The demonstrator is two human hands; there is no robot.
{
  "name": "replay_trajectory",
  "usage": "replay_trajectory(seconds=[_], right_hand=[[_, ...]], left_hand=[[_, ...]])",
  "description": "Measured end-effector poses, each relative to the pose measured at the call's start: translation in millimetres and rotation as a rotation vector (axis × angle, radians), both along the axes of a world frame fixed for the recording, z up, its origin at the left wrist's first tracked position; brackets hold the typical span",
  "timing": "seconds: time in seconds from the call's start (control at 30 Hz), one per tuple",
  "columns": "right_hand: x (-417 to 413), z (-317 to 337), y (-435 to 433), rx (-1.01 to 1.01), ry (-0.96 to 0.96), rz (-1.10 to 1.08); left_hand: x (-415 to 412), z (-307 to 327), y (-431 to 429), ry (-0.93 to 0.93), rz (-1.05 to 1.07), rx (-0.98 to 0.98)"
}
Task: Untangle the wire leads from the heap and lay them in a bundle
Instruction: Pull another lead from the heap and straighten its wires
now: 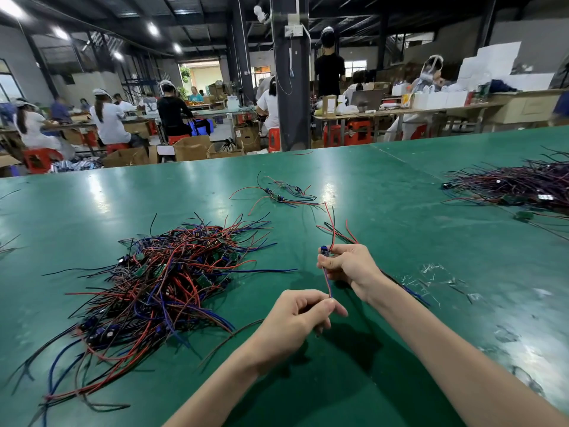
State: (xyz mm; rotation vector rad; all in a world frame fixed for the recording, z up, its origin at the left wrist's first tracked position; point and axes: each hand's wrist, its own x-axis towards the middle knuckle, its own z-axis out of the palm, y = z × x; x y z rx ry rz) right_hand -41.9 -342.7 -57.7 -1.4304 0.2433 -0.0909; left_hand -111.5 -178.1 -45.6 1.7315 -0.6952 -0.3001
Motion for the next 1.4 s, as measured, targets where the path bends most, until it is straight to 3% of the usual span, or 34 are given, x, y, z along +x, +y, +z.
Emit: replay_trajectory(seconds=[0.47, 0.8, 1.03, 1.27, 1.4], right_hand=[[0, 1, 2, 0.019, 0.017, 0.012], [-7, 18, 2, 0.194, 0.001, 0.075], [-15, 20, 18, 0.150, -0.019, 0.207], [-17, 15, 28, 0.030, -0.075, 0.260], [-13, 13, 21, -0.050, -0.043, 0.194]], left_hand=[[1, 0, 5, 0.051, -0.145, 0.015], [21, 6, 20, 0.438, -0.276, -0.017], [32, 4, 15, 0.588, 0.120, -0.306], [28, -4, 7, 0.691, 0.117, -0.437], [23, -8, 2, 0.724, 0.077, -0.399]])
